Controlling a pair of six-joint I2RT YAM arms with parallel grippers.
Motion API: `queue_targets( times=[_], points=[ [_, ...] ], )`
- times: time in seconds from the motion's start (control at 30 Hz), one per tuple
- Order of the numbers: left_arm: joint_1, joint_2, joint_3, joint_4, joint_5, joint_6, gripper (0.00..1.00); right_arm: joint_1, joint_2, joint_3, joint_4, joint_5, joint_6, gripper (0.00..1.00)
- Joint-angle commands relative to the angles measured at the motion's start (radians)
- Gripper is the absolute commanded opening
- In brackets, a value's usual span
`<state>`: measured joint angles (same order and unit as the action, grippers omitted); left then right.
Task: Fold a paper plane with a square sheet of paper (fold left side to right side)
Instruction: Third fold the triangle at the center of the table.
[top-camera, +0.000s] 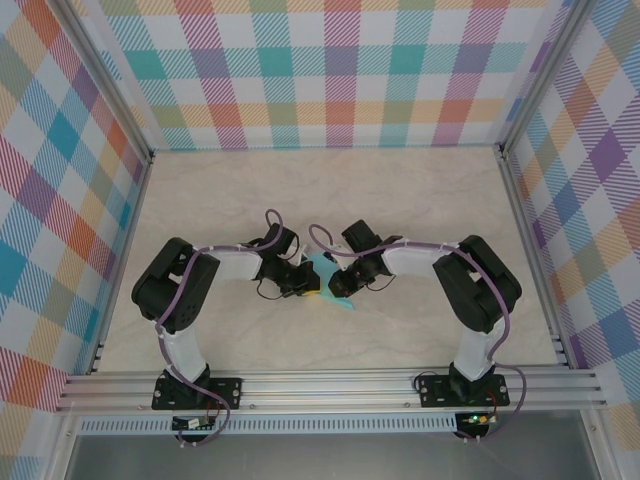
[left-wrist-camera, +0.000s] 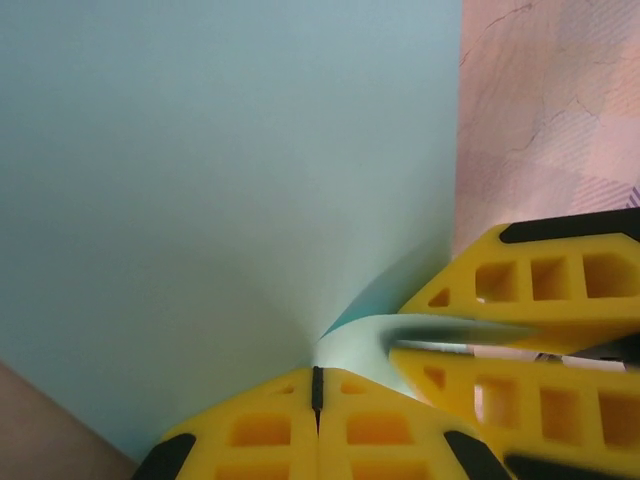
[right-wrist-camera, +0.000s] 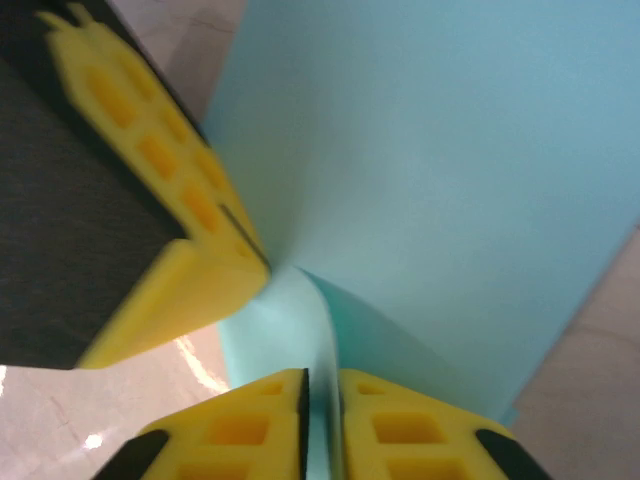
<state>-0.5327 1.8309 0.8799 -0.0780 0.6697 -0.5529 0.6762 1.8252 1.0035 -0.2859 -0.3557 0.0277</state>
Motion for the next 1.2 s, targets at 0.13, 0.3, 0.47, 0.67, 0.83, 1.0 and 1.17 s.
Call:
queue_targets(
  times=[0.13,0.3,0.47,0.67,0.83,1.0,1.17],
  points=[
    [-0.007,0.072,-0.027,-0.063,-0.105,0.031,0.04,-0.012,-0.133,0.045,-0.120,0.072,0.027,0.42],
    [-0.008,0.067,-0.025,-0.064,-0.106,0.030,0.04,-0.013,-0.217,0.003,-0.158,0.079,0.032,0.46],
    [-0.007,0.059,-0.023,-0.068,-0.106,0.032,0.04,-0.013,-0.244,-0.052,-0.130,-0.153,0.073,0.34],
    [-0.007,0.056,-0.019,-0.069,-0.108,0.033,0.03,-0.012,-0.173,-0.088,-0.091,-0.218,0.117,0.24],
    [-0.006,0.058,-0.019,-0.069,-0.108,0.033,0.04,-0.015,-0.098,-0.073,-0.084,-0.215,0.144,0.22],
    [-0.007,0.057,-0.019,-0.072,-0.109,0.036,0.03,-0.019,-0.064,-0.078,-0.075,-0.207,0.161,0.22],
    [-0.007,0.056,-0.019,-0.075,-0.113,0.038,0.03,-0.025,-0.053,-0.094,-0.071,-0.203,0.169,0.22]
  ],
)
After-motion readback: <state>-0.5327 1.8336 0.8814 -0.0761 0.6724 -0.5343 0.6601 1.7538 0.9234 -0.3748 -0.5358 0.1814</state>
